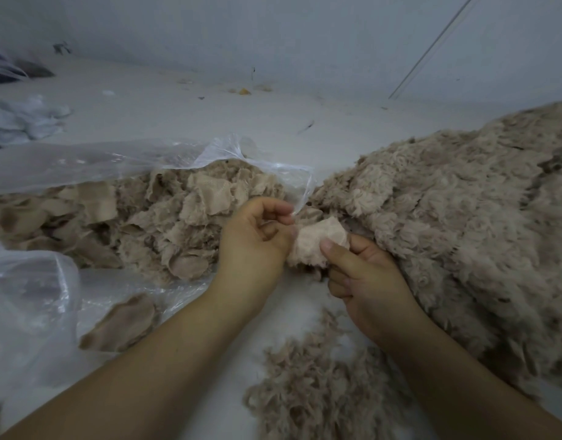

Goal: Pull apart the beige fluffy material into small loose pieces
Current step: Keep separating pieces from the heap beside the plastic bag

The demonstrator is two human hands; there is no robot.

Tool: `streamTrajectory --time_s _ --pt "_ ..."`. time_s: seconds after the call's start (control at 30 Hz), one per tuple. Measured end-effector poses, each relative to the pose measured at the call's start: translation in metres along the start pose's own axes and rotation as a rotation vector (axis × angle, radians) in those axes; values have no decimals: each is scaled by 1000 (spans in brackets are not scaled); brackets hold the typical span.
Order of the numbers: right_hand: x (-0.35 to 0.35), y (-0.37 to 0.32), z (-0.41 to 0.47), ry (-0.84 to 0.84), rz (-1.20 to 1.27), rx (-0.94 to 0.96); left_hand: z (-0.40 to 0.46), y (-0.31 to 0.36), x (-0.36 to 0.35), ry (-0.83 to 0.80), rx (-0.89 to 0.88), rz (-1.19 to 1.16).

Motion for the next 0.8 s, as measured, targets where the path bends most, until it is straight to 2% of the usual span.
streamTrajectory --time_s 0.07,0.1,0.2,0.27,0.33,0.43,0.57,0.63,0.8 --pt "0 0 0 17 11 4 5 -2 6 116 43 29" --pt "0 0 0 21 12 0 6 -2 7 123 76 24" --pt "0 -2 -1 6 21 3 0 -6 -1 -64 247 -42" --pt "-1 -3 -2 -3 30 0 -7 -8 -7 -231 288 -2" --pt "-2 -4 -2 -8 45 -12 -7 -7 -7 -241 252 8" --pt "-3 -5 -1 -2 76 -46 2 -6 0 -148 250 -40" --pt "-2 -5 -1 0 71 -64 -4 1 -6 -393 287 -47" --pt "-3 -5 -2 -27 27 -34 -6 4 -7 -439 268 -40" --pt "-4 -5 -5 -34 -15 -33 3 0 1 -214 224 -21"
Point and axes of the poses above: each hand's wrist, its own z-axis towards the middle knuckle, its own x-axis out of the back of the hand, y = z × x, the point moved 4 cm from there along z, towards the middle knuckle, and after that the axes turned 15 degrees about y, right-handed, at the moved point
